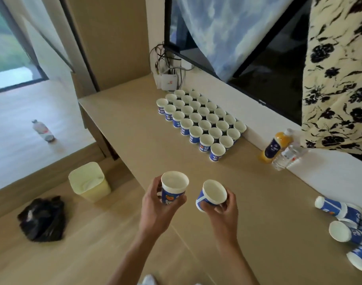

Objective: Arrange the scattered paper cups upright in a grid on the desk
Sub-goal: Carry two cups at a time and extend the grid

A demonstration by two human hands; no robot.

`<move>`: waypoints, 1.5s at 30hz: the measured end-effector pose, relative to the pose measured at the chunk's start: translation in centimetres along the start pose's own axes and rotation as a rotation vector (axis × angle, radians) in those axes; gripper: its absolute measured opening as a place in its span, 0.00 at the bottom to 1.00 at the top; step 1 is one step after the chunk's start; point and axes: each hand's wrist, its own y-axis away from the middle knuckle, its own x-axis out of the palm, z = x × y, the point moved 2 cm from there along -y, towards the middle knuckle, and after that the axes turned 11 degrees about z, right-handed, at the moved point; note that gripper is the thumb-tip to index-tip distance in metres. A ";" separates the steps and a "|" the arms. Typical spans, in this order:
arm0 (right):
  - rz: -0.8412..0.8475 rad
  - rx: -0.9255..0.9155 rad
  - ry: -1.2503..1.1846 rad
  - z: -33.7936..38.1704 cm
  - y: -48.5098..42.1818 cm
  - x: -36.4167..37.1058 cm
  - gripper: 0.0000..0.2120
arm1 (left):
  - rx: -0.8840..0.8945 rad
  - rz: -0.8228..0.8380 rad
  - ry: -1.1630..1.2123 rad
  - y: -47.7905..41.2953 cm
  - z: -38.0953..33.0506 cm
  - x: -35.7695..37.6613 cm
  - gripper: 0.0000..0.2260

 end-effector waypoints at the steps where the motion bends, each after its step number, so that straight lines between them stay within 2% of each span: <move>1: 0.010 -0.007 -0.004 0.1 -0.3 1.6 0.31 | 0.002 -0.016 -0.003 -0.3 0.3 -1.5 0.23; 6: 0.028 -0.026 -0.035 0.7 -2.3 8.2 0.31 | 0.025 -0.073 -0.029 -2.0 1.1 -7.6 0.22; 14: 0.020 -0.040 -0.019 -0.9 -8.1 14.9 0.30 | 0.009 -0.114 -0.060 -8.3 3.3 -13.0 0.21; 20: -0.072 -0.009 -0.051 -3.5 -15.3 18.7 0.32 | -0.024 -0.042 -0.106 -16.3 5.3 -15.4 0.22; 24: -0.115 0.018 -0.057 -3.6 -20.1 21.0 0.29 | -0.063 0.000 -0.136 -22.4 5.6 -17.4 0.23; 28: -0.172 0.014 -0.083 -2.4 -24.6 23.1 0.31 | -0.027 0.031 -0.163 -29.1 5.1 -18.9 0.24; 32: -0.240 0.004 -0.120 -1.1 -26.7 24.2 0.34 | -0.034 0.057 -0.184 -34.3 5.9 -19.2 0.25; 36: -0.297 0.037 -0.118 -2.0 -28.0 25.7 0.31 | -0.064 0.162 -0.230 -40.2 7.8 -19.0 0.26; 45: -0.449 0.102 0.011 -3.6 -31.3 30.9 0.31 | -0.100 0.372 -0.255 -52.2 12.6 -17.5 0.25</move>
